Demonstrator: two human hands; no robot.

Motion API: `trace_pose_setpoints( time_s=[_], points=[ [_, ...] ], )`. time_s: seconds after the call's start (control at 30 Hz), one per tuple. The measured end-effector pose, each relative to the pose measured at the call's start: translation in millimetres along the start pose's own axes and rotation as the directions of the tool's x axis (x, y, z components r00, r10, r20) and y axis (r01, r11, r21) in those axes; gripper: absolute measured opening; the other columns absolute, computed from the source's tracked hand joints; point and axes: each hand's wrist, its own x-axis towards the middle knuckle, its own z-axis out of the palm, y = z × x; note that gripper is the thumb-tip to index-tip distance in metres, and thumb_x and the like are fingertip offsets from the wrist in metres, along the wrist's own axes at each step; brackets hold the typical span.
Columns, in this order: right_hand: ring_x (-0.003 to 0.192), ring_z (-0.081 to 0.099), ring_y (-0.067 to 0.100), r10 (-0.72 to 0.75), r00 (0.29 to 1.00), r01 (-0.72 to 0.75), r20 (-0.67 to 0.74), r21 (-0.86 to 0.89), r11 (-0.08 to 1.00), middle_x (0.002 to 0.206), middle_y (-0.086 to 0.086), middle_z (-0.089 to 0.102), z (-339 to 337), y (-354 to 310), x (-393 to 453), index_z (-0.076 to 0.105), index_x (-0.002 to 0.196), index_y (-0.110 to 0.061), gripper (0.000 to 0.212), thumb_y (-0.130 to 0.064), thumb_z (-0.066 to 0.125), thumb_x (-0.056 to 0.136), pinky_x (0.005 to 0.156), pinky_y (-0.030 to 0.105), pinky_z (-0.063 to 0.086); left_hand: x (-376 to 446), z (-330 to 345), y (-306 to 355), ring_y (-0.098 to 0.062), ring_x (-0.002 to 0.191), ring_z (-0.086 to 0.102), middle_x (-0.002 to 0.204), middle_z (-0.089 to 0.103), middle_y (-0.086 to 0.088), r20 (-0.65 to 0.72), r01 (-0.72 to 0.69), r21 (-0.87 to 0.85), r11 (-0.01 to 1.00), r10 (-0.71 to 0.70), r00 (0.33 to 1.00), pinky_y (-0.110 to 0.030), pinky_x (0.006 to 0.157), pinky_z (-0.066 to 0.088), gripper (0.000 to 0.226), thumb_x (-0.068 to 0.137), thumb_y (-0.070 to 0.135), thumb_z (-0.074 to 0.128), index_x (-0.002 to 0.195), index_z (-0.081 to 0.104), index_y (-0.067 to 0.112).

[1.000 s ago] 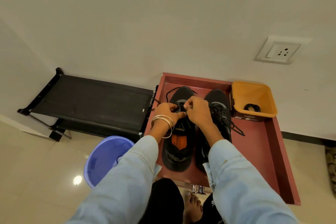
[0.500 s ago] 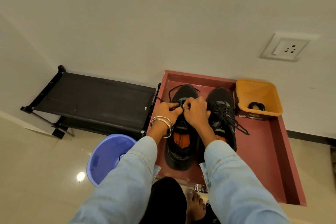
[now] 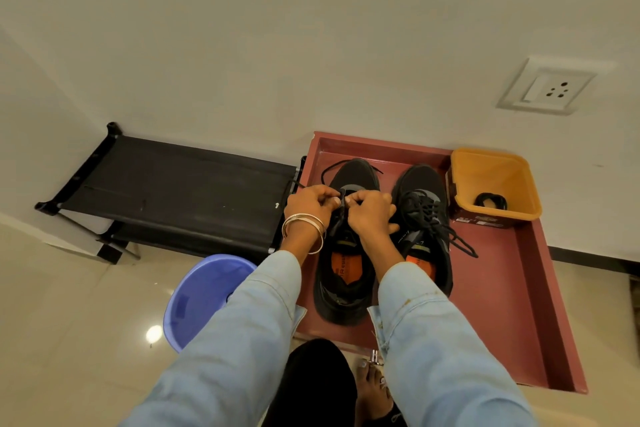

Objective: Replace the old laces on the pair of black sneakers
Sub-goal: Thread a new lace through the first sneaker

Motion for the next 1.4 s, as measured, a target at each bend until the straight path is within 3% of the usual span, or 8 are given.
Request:
trace_pose_setpoints(
  time_s=[0.33, 0.43, 0.6, 0.8, 0.93, 1.03, 1.17, 1.4],
  points=[
    [0.112, 0.049, 0.028, -0.247, 0.962, 0.251, -0.12, 0.022, 0.968, 0.117, 0.006, 0.046, -10, 30, -27, 0.061, 0.106, -0.016, 0.028, -0.033, 0.068, 0.086, 0.097, 0.048, 0.042, 11, 4, 1, -0.023, 0.084, 0.064, 0.09, 0.069, -0.001, -0.046, 0.012, 0.205, 0.979, -0.003, 0.999, -0.029, 0.074, 0.047, 0.014, 0.093, 0.032, 0.053, 0.092, 0.063, 0.021],
    [0.117, 0.044, 0.031, -0.288, 0.955, 0.276, -0.072, -0.143, 0.95, 0.124, 0.013, 0.044, -11, 35, -35, 0.057, 0.118, -0.006, 0.04, -0.037, 0.057, 0.093, 0.096, 0.04, 0.041, 13, 0, 0, -0.021, 0.074, 0.069, 0.082, 0.072, 0.001, -0.01, 0.114, -0.087, 0.99, -0.115, 0.993, -0.038, 0.076, 0.057, 0.011, 0.093, 0.025, 0.054, 0.089, 0.063, 0.02],
    [0.119, 0.042, 0.035, -0.324, 0.945, 0.286, -0.044, -0.372, 0.883, 0.129, 0.02, 0.046, -10, 35, -42, 0.058, 0.119, 0.001, 0.05, -0.04, 0.038, 0.1, 0.095, 0.039, 0.037, 11, -22, 24, -0.023, 0.072, 0.069, 0.089, 0.07, -0.014, 0.074, 0.254, -0.674, 0.694, -0.279, 0.958, -0.038, 0.071, 0.057, 0.01, 0.095, 0.011, 0.051, 0.089, 0.058, 0.006],
    [0.109, 0.05, 0.038, -0.313, 0.948, 0.241, -0.058, -0.511, 0.825, 0.117, 0.025, 0.058, 2, 38, -53, 0.059, 0.116, 0.008, 0.062, -0.039, 0.021, 0.102, 0.089, 0.042, 0.042, 10, -103, 87, -0.021, 0.057, 0.064, 0.074, 0.064, -0.009, -0.027, -0.01, -0.991, 0.133, -0.119, 0.993, -0.04, 0.07, 0.058, 0.012, 0.096, 0.011, 0.048, 0.087, 0.055, 0.007],
    [0.11, 0.053, 0.04, -0.343, 0.939, 0.283, 0.035, -0.649, 0.706, 0.115, 0.024, 0.062, 6, 37, -50, 0.062, 0.116, 0.004, 0.064, -0.028, 0.011, 0.098, 0.094, 0.046, 0.039, 5, -108, 94, -0.011, 0.047, 0.048, 0.067, 0.059, -0.002, -0.213, -0.204, -0.77, 0.605, 0.058, 0.975, -0.026, 0.047, 0.044, 0.009, 0.09, 0.011, 0.056, 0.082, 0.059, 0.014],
    [0.128, 0.04, 0.039, -0.315, 0.946, 0.291, 0.075, -0.627, 0.722, 0.137, 0.025, 0.047, 4, 36, -42, 0.045, 0.133, 0.009, 0.047, -0.021, 0.039, 0.097, 0.106, 0.043, 0.03, 2, -68, 65, -0.015, 0.076, 0.064, 0.086, 0.07, -0.001, -0.071, -0.209, -0.155, 0.966, 0.2, 0.977, -0.033, 0.076, 0.056, 0.01, 0.086, 0.017, 0.062, 0.087, 0.071, 0.021],
    [0.137, 0.027, 0.039, -0.288, 0.953, 0.291, 0.093, -0.546, 0.786, 0.147, 0.029, 0.032, 2, 37, -37, 0.027, 0.142, 0.011, 0.064, -0.019, 0.052, 0.092, 0.116, 0.039, 0.02, -7, -27, 31, -0.031, 0.096, 0.064, 0.104, 0.068, -0.009, 0.165, -0.086, 0.287, 0.954, 0.039, 0.986, -0.039, 0.092, 0.051, 0.019, 0.091, 0.021, 0.059, 0.103, 0.073, 0.016],
    [0.137, 0.028, 0.038, -0.269, 0.961, 0.27, 0.066, -0.43, 0.861, 0.148, 0.028, 0.029, 2, 40, -38, 0.02, 0.146, 0.01, 0.072, -0.017, 0.057, 0.09, 0.116, 0.038, 0.022, 3, -15, 22, -0.028, 0.08, 0.065, 0.088, 0.069, -0.007, 0.096, -0.042, 0.252, 0.967, 0.018, 0.995, -0.037, 0.079, 0.055, 0.017, 0.088, 0.024, 0.063, 0.083, 0.074, 0.011]
  ],
)
